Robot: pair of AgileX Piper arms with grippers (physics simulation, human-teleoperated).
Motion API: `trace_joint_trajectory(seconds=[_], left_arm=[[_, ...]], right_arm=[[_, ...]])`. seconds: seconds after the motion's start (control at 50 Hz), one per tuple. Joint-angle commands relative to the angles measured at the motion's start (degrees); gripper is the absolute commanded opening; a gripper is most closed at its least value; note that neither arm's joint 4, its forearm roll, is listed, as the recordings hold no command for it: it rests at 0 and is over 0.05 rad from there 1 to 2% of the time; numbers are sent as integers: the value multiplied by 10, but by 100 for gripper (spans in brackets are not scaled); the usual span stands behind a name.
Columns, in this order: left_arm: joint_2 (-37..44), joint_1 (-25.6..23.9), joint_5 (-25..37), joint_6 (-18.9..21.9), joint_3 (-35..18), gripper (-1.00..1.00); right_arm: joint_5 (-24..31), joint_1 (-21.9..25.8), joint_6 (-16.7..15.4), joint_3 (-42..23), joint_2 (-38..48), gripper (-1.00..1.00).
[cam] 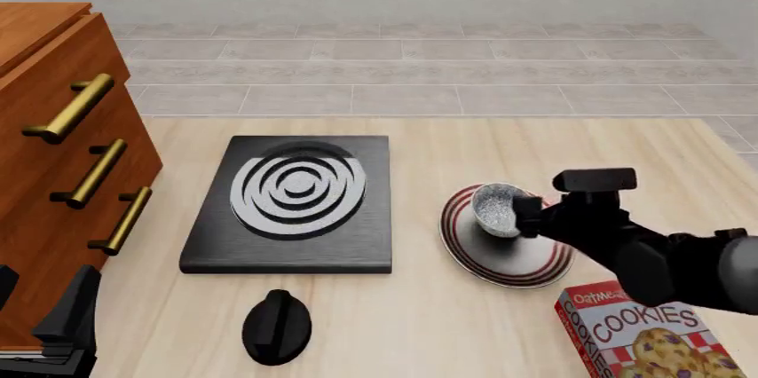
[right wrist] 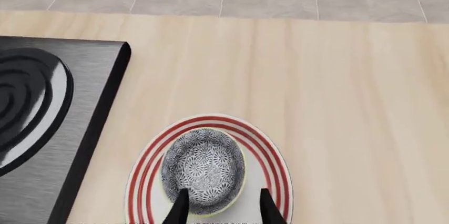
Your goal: Pick the akita bowl on the stove and place it on the plate.
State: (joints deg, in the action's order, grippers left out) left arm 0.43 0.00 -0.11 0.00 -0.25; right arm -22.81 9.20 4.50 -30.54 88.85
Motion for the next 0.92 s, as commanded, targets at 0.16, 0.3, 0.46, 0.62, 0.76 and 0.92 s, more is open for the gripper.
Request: trace_joint_trajectory(seconds=[0.16, 0.3, 0.46, 0.62, 0.76, 0.92], left_arm=[[0, 0, 0, 0, 0, 100], [0, 0, 0, 0, 0, 100], [0, 0, 0, 0, 0, 100], [0, 0, 0, 0, 0, 100], [0, 0, 0, 0, 0, 100], [0, 0, 0, 0, 0, 100]], right_arm=[[29, 12, -9, 22, -95, 100], [64, 23, -15, 13, -137, 100], [115, 40, 2, -1, -193, 100], [160, 52, -5, -9, -252, 100], [187, 57, -3, -13, -289, 100], [226, 62, -9, -25, -331, 100]])
